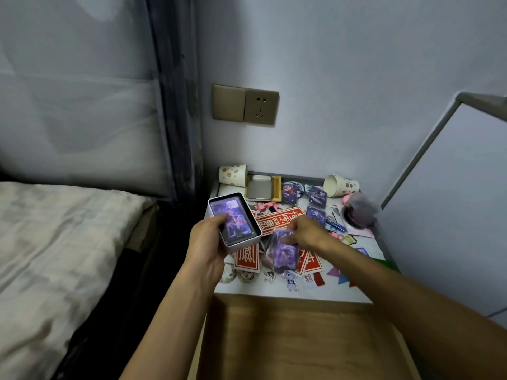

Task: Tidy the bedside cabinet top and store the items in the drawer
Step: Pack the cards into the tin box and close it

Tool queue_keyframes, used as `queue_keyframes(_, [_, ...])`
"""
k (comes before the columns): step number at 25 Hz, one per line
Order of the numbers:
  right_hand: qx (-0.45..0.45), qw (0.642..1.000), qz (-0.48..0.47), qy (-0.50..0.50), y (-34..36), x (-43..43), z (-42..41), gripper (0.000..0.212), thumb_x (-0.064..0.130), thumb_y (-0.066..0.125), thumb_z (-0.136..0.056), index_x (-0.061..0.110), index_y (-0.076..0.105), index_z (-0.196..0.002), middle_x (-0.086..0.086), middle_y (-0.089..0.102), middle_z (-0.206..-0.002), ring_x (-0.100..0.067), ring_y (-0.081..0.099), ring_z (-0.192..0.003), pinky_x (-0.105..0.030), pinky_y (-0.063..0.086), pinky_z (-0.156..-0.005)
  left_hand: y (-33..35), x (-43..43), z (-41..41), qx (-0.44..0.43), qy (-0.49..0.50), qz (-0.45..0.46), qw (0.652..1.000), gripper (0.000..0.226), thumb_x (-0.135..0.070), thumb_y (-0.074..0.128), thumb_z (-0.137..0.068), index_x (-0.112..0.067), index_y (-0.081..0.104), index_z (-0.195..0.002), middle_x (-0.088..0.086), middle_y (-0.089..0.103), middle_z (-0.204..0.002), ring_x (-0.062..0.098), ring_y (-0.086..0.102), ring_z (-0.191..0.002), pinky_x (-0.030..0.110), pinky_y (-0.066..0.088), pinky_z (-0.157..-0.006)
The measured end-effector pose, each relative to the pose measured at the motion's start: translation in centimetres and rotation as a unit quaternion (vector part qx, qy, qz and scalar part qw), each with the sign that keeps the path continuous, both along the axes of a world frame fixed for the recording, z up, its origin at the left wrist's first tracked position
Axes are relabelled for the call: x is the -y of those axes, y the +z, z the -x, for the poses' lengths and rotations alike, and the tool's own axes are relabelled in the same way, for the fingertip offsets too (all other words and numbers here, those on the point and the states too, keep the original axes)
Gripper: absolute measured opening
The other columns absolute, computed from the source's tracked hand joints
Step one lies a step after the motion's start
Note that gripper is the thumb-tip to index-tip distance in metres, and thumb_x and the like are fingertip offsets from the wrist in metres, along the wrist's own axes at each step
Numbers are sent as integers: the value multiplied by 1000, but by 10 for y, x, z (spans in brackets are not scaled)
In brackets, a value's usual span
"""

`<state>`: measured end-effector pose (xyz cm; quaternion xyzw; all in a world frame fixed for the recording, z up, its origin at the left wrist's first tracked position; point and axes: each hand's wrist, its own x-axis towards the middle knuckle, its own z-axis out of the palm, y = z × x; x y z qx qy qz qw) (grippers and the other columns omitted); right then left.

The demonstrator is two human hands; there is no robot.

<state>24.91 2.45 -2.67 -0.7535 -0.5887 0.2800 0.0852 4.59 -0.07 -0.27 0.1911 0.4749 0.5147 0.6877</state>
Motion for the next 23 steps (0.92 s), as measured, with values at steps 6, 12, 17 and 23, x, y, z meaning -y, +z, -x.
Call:
queue_keyframes(6, [-51,990,-134,2,53,11,-24,20,18,65,-91,11,65,-110,-6,68,-106,-18,66,-88,-35,54,-77,-2,-1,-2,-7,-4,2,1000,14,-12,54,-97,-3,65,-100,8,74,-72,18,70,-57,28,56,-53])
queue_keyframes(12, [-164,974,-92,128,96,11,3,15,19,59,-95,32,65,-100,10,70,-94,2,67,-78,-11,48,-60,-3,6,-15,-21,-55,-9,998,23,-11,54,-97,2,61,-115,12,74,-79,20,71,-58,27,54,-46])
queue_keyframes(17, [-140,979,-56,136,86,-8,26,13,13,65,-90,24,63,-97,5,67,-94,-6,64,-86,-18,46,-63,-4,7,-18,-15,-96,-33,995,23,-19,51,-100,-2,66,-105,8,76,-79,20,73,-64,31,59,-53])
queue_keyframes(23, [-82,985,-90,120,73,-14,35,23,13,74,-82,15,69,-105,9,64,-94,-9,60,-90,-16,44,-66,-7,2,-20,-12,-115,-26,993,25,-13,55,-98,2,60,-117,15,75,-88,25,73,-72,39,61,-64])
